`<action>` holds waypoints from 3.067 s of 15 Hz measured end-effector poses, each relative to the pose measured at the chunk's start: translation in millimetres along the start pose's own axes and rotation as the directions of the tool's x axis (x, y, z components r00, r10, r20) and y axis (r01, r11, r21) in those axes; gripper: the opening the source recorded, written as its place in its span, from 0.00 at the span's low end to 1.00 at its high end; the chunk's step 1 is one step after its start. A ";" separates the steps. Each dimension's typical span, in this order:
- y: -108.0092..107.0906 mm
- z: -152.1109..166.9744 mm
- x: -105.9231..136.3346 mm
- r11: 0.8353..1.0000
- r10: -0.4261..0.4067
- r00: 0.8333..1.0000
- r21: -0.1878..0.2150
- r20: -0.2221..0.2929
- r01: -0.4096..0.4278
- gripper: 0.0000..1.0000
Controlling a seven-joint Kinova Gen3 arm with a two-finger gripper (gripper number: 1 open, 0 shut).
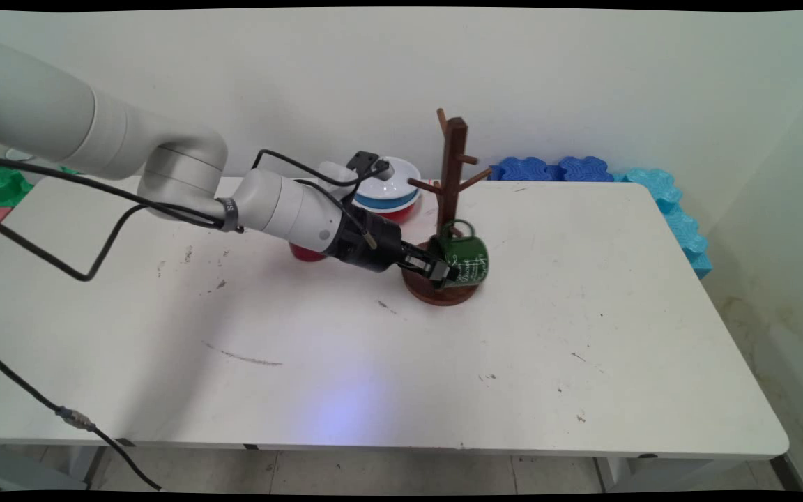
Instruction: Place the picked object on the table
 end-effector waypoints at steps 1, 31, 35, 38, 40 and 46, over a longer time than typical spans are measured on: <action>0.1 0.6 0.4 1.000 -0.001 1.000 -0.001 0.001 0.001 0.00; 37.6 -37.1 3.9 0.984 0.177 0.984 -0.044 0.032 -0.175 0.00; 39.3 -47.6 3.6 0.976 0.216 0.975 -0.041 0.042 -0.215 0.00; 36.5 -60.7 5.6 0.965 0.261 0.964 -0.025 0.051 -0.260 0.00; 33.5 -70.8 6.0 0.956 0.295 0.954 -0.011 0.063 -0.294 0.00; 22.9 -105.9 0.6 0.909 0.410 0.904 0.031 0.124 -0.416 0.00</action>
